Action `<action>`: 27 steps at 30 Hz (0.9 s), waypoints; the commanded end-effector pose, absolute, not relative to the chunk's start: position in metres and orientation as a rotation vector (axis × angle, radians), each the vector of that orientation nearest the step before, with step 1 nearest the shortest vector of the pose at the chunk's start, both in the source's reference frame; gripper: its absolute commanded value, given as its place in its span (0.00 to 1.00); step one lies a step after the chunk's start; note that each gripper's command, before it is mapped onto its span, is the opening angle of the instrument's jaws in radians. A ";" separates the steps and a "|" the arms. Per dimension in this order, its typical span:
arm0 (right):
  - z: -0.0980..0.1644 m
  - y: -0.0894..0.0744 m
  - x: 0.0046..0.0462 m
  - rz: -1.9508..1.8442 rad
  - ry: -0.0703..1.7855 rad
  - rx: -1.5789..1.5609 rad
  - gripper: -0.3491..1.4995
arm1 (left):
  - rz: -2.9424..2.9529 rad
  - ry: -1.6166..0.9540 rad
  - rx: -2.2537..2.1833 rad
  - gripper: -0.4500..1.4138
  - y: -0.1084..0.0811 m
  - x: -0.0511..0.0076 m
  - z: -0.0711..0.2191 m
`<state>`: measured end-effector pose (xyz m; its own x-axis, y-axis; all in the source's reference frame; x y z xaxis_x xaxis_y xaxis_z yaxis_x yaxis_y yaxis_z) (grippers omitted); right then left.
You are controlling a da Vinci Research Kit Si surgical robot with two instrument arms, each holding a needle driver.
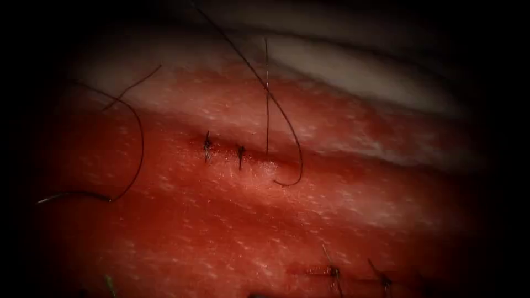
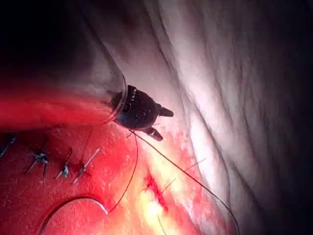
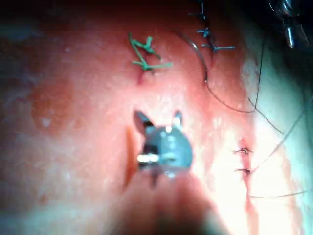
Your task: Wound Closure
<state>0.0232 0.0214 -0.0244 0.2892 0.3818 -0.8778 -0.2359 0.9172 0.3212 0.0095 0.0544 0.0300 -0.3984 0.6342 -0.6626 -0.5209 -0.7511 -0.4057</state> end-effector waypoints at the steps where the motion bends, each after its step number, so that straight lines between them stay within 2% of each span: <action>1: -0.024 0.022 0.0234 0.418 1.206 0.133 0.91 | 2.194 -0.201 -1.145 0.63 0.053 0.0080 0.029; 6: -0.024 0.022 0.0231 0.421 1.202 0.128 0.91 | 2.397 -0.185 -1.064 0.62 0.050 0.0045 0.024; 17: -0.023 0.021 0.0236 0.421 1.201 0.119 0.91 | 2.621 -0.128 -1.130 0.62 0.042 -0.0085 0.010; 23: -0.023 0.022 0.0239 0.420 1.205 0.128 0.88 | 2.628 -0.109 -1.142 0.61 0.042 -0.0102 0.013; 27: -0.028 0.024 0.0220 0.479 1.173 0.075 0.85 | 2.642 -0.079 -1.122 0.60 0.043 -0.0088 0.017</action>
<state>0.0211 0.0239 -0.0280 0.3062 0.4040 -0.8620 -0.3365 0.8930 0.2990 -0.0083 0.0431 0.0169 -0.6654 0.2606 -0.6995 -0.2221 -0.9638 -0.1477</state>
